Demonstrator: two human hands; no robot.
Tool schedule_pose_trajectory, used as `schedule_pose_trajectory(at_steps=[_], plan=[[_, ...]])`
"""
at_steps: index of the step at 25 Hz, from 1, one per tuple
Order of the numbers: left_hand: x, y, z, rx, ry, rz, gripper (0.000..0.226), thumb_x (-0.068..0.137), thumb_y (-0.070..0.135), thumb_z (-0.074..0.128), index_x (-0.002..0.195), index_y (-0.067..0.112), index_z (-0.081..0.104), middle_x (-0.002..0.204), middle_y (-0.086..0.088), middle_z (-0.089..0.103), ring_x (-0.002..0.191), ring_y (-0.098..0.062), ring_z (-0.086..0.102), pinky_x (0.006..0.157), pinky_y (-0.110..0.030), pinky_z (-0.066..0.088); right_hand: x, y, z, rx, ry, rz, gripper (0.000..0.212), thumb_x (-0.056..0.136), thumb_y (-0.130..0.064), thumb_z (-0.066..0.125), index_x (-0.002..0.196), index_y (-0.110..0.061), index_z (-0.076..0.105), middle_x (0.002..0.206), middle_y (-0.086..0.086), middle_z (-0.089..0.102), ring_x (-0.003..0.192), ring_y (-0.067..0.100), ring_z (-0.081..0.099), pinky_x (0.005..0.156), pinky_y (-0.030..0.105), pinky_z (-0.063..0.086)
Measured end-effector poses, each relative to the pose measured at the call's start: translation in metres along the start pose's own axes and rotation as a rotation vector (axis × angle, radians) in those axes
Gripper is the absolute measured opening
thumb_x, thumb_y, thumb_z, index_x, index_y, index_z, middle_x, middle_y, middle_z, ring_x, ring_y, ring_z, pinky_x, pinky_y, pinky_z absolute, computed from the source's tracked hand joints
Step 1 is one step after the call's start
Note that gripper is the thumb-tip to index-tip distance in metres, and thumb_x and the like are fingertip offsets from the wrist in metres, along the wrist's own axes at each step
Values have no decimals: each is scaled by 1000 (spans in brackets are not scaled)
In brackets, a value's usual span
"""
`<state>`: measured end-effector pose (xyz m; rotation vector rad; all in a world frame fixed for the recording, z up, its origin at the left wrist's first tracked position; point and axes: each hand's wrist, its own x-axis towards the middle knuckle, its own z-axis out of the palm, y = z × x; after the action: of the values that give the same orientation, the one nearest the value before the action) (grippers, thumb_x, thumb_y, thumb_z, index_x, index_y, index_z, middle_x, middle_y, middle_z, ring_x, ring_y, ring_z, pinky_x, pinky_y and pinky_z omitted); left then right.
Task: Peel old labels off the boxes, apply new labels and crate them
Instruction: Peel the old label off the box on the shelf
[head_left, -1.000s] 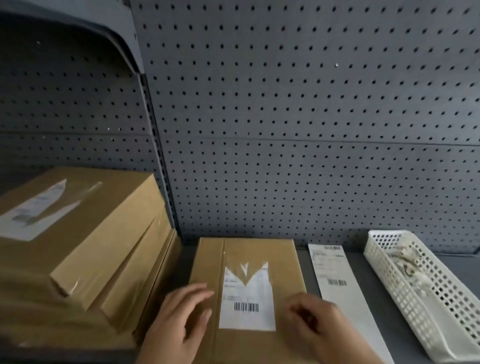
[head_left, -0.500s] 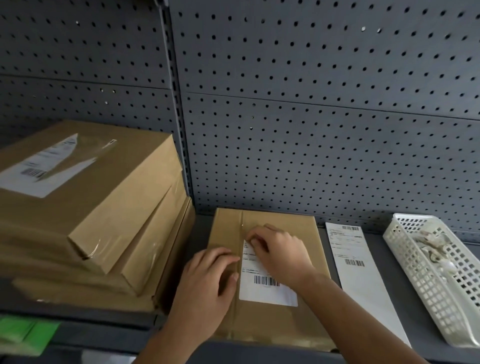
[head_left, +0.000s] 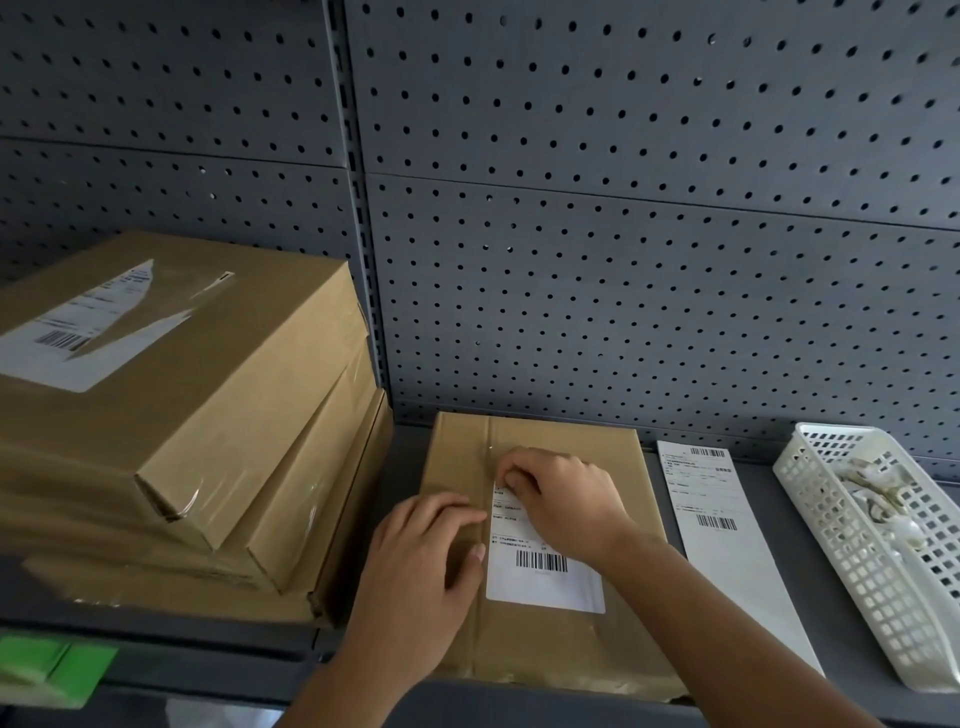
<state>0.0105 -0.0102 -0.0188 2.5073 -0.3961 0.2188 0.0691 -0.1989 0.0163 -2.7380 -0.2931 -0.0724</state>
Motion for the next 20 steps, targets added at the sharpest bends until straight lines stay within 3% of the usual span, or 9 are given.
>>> schedule_pose_trajectory(at_steps=[5,9,13,16,20], plan=[[0,0,-1,0,2,4,34,95,50,45,127,44,54,132,33,41,129,9,27,107,-17,23,-4,-2,0,38,38,2,20,101,-35,43,106,-39,62,96,-26,64,82,2,59,69,24,41],[-1,0,-1,-8,5,-2,34,95,49,46,127,43,55,132,32,41,129,8,28,107,-18,23,-3,0,-4,67,1,31,20,96,-27,44,97,-36,61,75,-26,58,67,1,53,66,25,38],[-1,1,-1,-10,5,1,35,95,50,45,128,43,55,132,32,41,130,8,27,110,-20,25,-5,1,-4,85,15,-15,19,97,-31,48,106,-40,62,99,-29,62,81,-1,56,72,24,44],[-1,1,-1,-16,11,6,37,94,52,43,127,42,56,132,31,42,130,7,29,111,-22,28,-6,1,-3,75,46,-52,18,93,-27,50,99,-38,63,90,-26,58,74,1,54,68,25,42],[0,0,-1,-20,20,11,36,94,51,43,125,41,57,131,30,45,129,5,32,110,-24,30,-2,3,-5,56,69,-117,18,93,-31,56,105,-39,66,85,-24,51,73,1,52,69,24,47]])
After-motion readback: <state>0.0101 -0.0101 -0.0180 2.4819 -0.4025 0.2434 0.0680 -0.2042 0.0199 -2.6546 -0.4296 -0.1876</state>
